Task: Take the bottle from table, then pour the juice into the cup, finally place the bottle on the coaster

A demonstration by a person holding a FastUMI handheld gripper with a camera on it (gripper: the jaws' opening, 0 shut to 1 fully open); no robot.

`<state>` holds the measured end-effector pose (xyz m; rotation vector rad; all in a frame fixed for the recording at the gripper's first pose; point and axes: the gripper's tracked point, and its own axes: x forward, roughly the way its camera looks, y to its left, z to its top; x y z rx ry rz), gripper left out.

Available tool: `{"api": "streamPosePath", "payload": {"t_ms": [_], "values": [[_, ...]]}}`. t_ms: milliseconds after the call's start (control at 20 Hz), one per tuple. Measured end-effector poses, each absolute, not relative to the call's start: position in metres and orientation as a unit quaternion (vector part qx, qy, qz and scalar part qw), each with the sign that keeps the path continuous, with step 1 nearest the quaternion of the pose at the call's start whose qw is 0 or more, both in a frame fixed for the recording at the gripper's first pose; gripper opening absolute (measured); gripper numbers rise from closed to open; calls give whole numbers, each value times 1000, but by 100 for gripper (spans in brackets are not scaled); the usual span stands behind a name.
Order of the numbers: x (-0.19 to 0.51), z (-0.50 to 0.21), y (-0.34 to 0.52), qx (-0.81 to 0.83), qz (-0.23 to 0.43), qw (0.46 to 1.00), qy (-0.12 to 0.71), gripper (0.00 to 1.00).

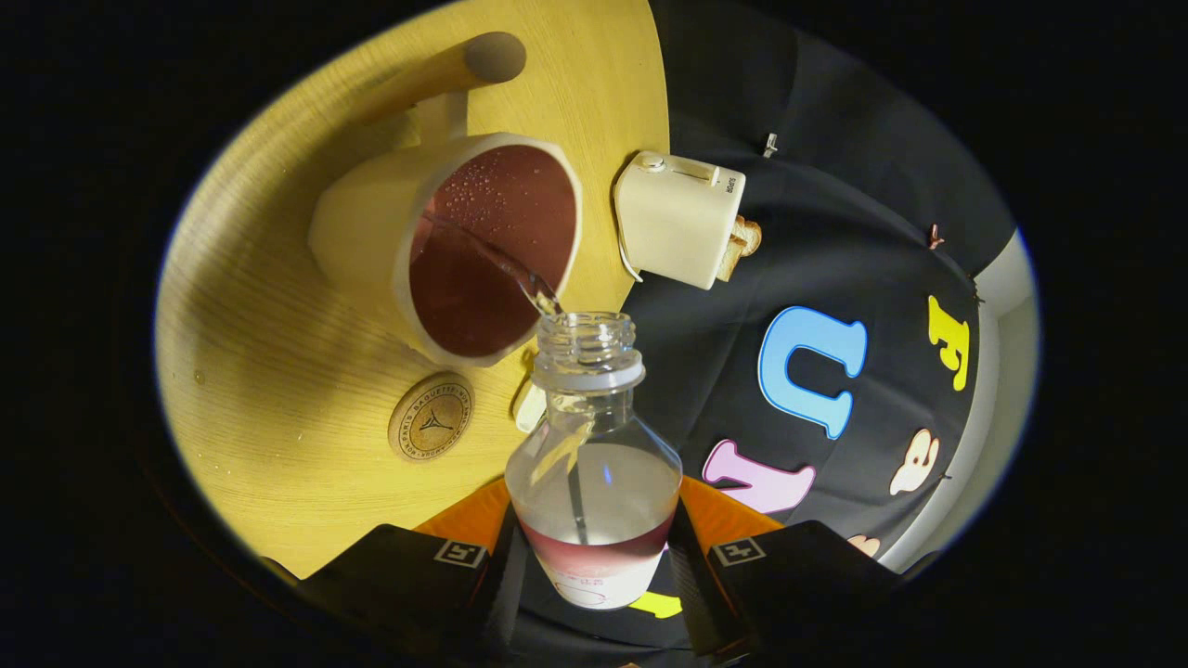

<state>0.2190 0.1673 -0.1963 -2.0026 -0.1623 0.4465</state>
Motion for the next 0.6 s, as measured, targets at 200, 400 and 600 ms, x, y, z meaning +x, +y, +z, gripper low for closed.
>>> {"api": "streamPosePath", "payload": {"t_ms": [200, 400, 600], "values": [[217, -194, 171, -841, 187, 501, -80, 73], [219, -193, 172, -848, 190, 488, -81, 73], [223, -189, 178, -853, 189, 479, -88, 73]]}}
